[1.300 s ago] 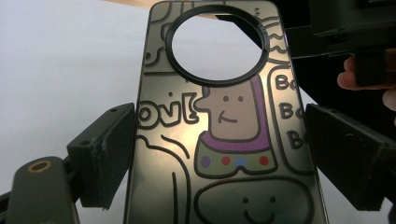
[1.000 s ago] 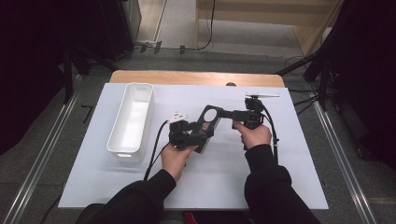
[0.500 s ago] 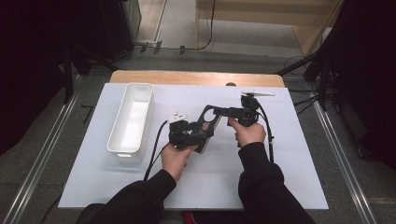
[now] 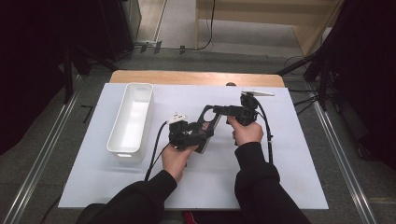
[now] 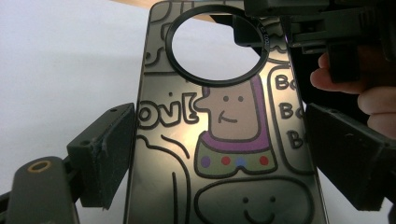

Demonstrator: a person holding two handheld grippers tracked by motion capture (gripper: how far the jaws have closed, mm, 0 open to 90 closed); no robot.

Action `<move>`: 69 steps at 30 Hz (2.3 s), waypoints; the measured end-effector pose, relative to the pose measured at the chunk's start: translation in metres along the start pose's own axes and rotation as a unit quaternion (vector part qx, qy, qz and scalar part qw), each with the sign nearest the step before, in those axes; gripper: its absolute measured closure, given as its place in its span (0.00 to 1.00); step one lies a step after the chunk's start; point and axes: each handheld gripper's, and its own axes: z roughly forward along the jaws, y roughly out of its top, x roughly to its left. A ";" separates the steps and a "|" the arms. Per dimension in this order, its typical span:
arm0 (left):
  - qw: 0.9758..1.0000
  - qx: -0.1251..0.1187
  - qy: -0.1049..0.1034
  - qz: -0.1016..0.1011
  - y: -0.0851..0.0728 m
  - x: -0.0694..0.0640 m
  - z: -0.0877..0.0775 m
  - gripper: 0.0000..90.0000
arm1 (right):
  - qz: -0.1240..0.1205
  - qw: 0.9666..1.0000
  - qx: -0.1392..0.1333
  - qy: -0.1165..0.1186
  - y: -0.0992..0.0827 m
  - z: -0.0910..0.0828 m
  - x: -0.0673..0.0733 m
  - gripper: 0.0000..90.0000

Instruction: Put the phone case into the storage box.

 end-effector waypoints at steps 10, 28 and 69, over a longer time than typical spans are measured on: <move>1.000 -0.013 0.000 -0.018 -0.002 0.001 0.000 0.13 | 0.014 1.000 -0.014 0.004 0.000 0.002 0.003 0.76; 0.999 -0.020 0.002 -0.029 -0.005 -0.001 0.001 0.13 | 0.030 0.999 -0.022 0.005 0.000 0.005 0.004 0.81; 0.998 -0.038 -0.007 -0.058 -0.006 0.002 0.004 0.12 | 0.029 0.999 -0.010 0.012 0.010 0.009 0.018 0.86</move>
